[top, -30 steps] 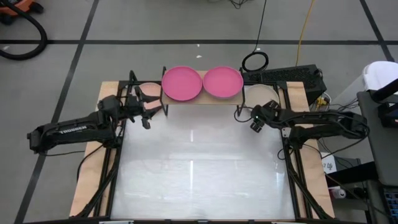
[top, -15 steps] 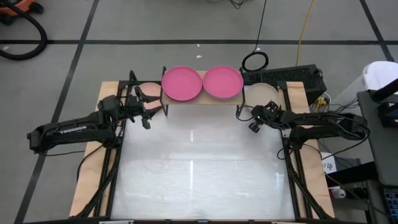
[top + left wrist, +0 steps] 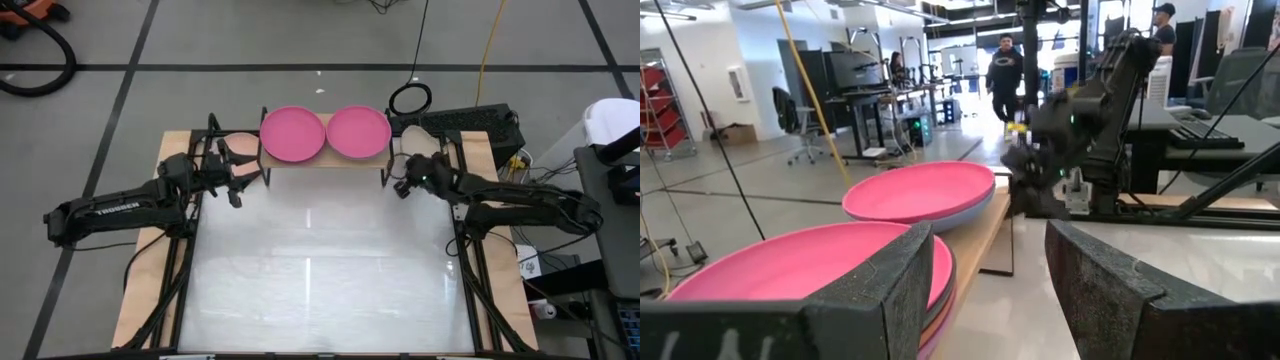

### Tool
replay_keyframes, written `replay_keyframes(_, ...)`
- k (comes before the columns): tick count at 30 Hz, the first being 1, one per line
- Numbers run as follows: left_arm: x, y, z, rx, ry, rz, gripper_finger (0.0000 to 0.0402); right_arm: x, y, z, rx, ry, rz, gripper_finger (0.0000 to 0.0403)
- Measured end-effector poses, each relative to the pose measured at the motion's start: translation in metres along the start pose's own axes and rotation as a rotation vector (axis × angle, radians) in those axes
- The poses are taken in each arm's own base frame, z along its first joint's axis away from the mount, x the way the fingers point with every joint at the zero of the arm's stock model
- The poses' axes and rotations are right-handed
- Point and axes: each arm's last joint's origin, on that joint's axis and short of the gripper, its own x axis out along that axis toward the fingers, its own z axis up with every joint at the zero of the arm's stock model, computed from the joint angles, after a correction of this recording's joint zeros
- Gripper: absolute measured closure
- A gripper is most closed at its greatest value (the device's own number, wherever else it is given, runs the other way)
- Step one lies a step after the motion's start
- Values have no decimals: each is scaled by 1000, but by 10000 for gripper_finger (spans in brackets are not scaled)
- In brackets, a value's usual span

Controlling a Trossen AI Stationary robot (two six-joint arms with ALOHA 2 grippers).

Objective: Place and stack plates onto a shelf
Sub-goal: Stack the gray plate on top of the right pink plate on the shelf

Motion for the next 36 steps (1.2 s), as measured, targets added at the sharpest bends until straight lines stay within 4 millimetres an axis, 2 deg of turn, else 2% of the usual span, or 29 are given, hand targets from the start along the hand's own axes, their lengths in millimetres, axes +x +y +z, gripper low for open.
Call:
replay_keyframes(11,0,0,0,-4,0,0,202,-47,-13,55,204,-413,60,402)
replay_keyframes(15,0,0,0,-5,-3,1,202,-55,-12,69,214,-560,151,402)
replay_keyframes(19,0,0,0,-7,-4,1,202,-58,-10,76,206,-631,166,402)
replay_keyframes(23,0,0,1,-6,-12,1,202,-63,-9,94,179,-652,186,402)
replay_keyframes(29,0,0,1,-5,-15,2,202,-65,1,140,80,-627,220,403)
replay_keyframes(36,0,0,1,-6,-8,1,202,-50,35,185,-196,-468,274,403)
